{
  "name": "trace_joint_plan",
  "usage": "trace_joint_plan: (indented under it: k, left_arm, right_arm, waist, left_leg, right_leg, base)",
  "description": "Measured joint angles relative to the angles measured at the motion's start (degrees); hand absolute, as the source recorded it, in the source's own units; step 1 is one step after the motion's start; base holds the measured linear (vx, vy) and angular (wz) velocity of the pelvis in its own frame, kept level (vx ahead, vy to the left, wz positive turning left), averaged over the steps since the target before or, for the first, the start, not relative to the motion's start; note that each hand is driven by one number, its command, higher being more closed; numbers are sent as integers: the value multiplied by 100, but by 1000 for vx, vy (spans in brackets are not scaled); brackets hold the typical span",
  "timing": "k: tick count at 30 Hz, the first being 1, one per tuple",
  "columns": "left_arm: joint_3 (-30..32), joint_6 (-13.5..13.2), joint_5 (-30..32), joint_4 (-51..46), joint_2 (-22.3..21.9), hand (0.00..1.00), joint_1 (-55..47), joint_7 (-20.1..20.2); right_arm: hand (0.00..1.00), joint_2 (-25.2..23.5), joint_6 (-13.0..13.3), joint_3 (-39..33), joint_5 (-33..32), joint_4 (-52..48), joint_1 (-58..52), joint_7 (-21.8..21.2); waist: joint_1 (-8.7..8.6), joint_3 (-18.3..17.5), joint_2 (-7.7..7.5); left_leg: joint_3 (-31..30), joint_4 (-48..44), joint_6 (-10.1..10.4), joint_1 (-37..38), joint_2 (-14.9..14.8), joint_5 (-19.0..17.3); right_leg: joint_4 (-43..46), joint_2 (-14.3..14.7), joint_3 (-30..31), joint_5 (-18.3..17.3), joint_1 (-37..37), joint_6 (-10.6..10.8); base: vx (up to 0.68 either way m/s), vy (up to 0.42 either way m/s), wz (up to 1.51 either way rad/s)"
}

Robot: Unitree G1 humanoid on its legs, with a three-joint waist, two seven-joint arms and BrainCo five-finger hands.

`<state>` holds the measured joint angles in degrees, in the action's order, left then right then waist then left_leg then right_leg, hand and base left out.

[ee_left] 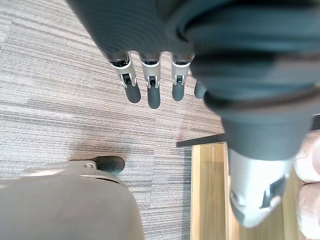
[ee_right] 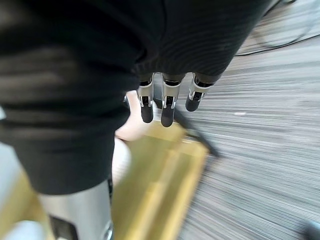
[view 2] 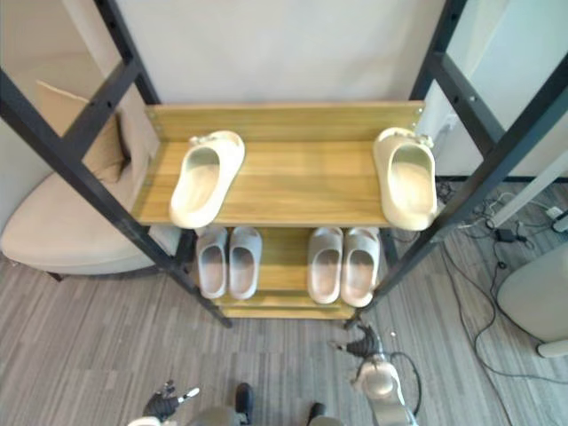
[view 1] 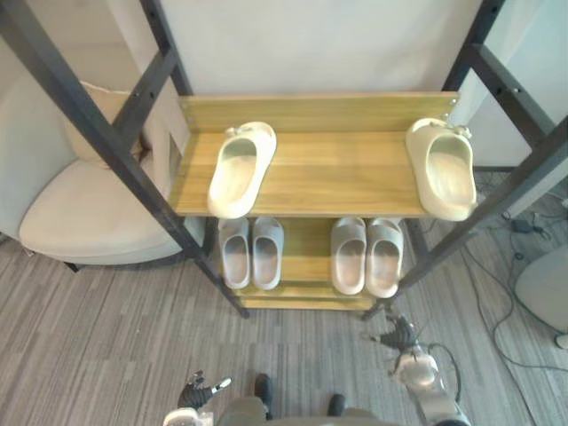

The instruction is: Organize the slippers on the shoe rack

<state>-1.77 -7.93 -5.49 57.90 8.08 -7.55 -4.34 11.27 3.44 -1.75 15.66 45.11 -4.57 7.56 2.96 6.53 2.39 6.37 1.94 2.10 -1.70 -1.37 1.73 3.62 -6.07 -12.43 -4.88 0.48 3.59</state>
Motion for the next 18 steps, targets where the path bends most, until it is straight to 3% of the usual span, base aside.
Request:
trace_joint_plan:
  k: [6,9,18]
  left_arm:
    - [-408,-7,102,-126,25,0,133,-29]
    - [-965,-14,111,-422,4,0,259,-28]
    - [-2503,-144,80,-2940,37,0,371,129]
  right_arm:
    - [0,-9,-92,-202,2,881,-28,28]
    - [0,-20,-123,-273,-10,1103,-43,37]
    - [0,-248,-108,-389,-71,1219,-17,44]
  waist:
    - [-25,-73,61]
    - [-66,-67,61]
    - [-175,-110,63]
  left_leg:
    - [-78,219,-27,224,60,104]
    - [-192,370,-47,385,98,186]
    - [-365,395,-56,470,150,202]
  right_leg:
    - [-111,1,-46,35,186,7]
    - [-207,-6,-151,59,376,18]
    - [-300,-26,-294,51,561,25]
  base:
    - [-7,8,3]
    - [2,7,16]
    - [5,3,9]
